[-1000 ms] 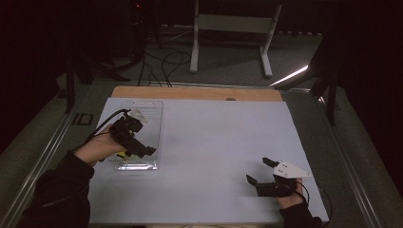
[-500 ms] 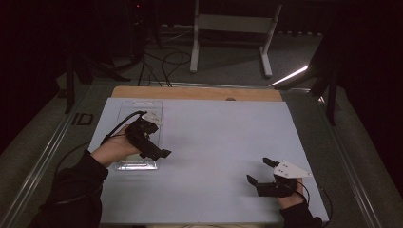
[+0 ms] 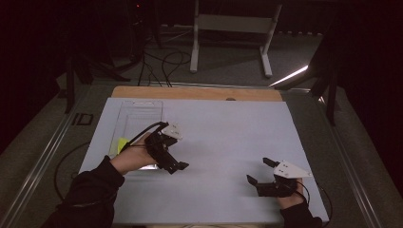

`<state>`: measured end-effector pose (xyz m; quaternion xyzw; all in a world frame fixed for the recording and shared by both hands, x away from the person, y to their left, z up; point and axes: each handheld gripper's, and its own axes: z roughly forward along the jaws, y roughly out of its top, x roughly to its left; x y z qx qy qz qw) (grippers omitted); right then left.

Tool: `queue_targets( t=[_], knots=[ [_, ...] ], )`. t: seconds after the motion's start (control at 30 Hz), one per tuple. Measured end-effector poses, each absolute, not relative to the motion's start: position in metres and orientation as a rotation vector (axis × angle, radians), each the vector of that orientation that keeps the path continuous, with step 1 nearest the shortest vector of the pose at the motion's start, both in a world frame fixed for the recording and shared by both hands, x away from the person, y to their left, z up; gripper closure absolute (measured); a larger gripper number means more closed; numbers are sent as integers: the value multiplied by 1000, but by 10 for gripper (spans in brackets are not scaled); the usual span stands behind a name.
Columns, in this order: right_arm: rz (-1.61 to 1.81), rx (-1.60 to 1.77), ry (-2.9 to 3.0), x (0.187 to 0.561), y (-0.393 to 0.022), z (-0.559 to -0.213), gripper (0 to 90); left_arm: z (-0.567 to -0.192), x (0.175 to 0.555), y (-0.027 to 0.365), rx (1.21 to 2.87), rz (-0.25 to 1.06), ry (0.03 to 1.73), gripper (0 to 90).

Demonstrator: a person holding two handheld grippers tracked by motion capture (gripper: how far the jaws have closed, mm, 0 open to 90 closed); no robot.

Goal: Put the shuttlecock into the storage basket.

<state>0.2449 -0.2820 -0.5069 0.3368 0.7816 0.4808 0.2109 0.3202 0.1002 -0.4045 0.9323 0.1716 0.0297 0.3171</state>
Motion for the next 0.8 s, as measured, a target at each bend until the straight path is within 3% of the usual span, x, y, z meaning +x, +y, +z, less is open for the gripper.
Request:
queue_targets(
  t=[0.8],
  knots=[
    [1333,933,2176,244,-282,-506,100,-451,283,83,2456,23,403,0]
  ],
)
